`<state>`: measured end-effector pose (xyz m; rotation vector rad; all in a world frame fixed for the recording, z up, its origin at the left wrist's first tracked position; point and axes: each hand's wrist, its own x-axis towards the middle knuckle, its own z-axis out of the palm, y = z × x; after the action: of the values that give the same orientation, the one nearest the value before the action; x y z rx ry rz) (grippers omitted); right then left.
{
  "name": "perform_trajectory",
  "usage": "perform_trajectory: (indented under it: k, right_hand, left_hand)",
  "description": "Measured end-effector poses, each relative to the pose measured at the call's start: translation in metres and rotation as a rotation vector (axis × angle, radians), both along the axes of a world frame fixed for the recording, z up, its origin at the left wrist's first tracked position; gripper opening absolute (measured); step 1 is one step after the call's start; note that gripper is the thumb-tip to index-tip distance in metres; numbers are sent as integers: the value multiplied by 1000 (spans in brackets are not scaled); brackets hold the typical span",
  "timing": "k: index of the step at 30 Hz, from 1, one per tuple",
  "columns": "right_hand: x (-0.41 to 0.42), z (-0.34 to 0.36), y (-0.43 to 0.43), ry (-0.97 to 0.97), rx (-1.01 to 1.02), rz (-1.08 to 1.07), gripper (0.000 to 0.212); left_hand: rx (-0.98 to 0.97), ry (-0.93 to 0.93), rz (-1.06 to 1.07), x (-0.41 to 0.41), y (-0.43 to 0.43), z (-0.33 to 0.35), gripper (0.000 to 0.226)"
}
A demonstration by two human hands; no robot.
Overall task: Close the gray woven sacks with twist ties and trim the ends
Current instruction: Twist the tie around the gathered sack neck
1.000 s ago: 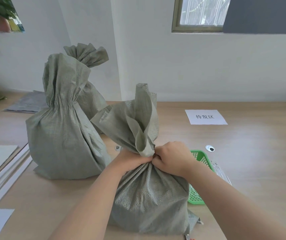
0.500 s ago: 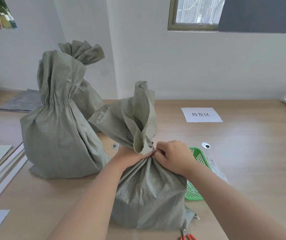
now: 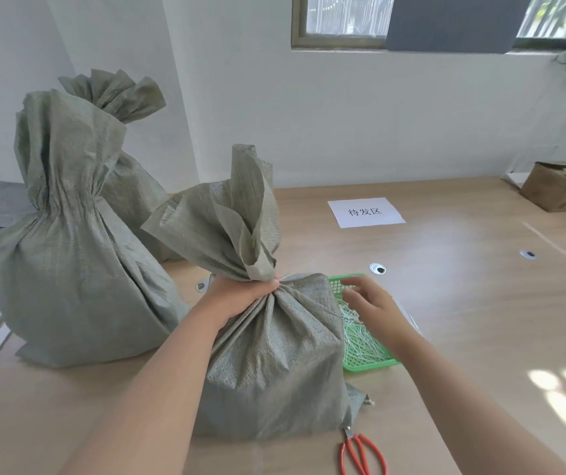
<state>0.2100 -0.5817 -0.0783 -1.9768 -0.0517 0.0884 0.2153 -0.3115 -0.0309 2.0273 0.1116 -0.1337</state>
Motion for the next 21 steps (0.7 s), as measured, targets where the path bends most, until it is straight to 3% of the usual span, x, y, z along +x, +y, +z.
perform_trajectory:
  k: [5, 12, 17, 21]
  right_hand:
    - [-30, -34, -17, 183, -21, -84, 21]
    - [-72, -107, -25, 373, -48, -206, 33]
    - [-98, -158, -23, 525, -101, -225, 47]
    - [-116, -182, -20, 579, -205, -220, 47]
  left_hand:
    - [-36, -10, 28, 3, -1, -3, 42]
    - [-71, -9, 43, 4, -2, -7, 74]
    - [-72, -11, 53, 3, -3, -6, 63]
    - [-45, -63, 26, 4, -2, -11, 70]
